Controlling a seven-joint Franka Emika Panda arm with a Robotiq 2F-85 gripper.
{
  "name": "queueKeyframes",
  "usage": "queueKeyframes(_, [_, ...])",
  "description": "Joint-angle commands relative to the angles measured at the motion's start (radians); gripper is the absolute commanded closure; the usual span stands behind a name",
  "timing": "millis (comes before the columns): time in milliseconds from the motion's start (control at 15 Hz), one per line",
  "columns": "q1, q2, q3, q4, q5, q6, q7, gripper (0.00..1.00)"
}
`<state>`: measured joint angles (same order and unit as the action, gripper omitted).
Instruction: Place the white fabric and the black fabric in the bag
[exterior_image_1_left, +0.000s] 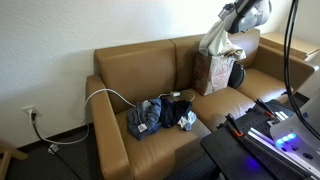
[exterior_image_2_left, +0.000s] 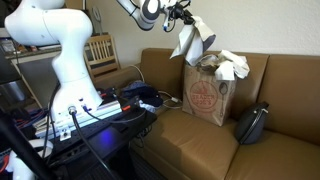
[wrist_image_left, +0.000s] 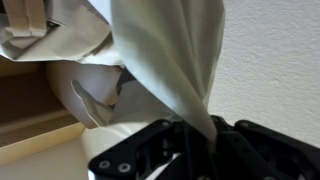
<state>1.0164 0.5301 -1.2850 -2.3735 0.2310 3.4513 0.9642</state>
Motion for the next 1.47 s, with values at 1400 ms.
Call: queueKeyframes(1400, [-0.624,0.277,0.587,0.31,0.331,-0.025,0.356,0.71])
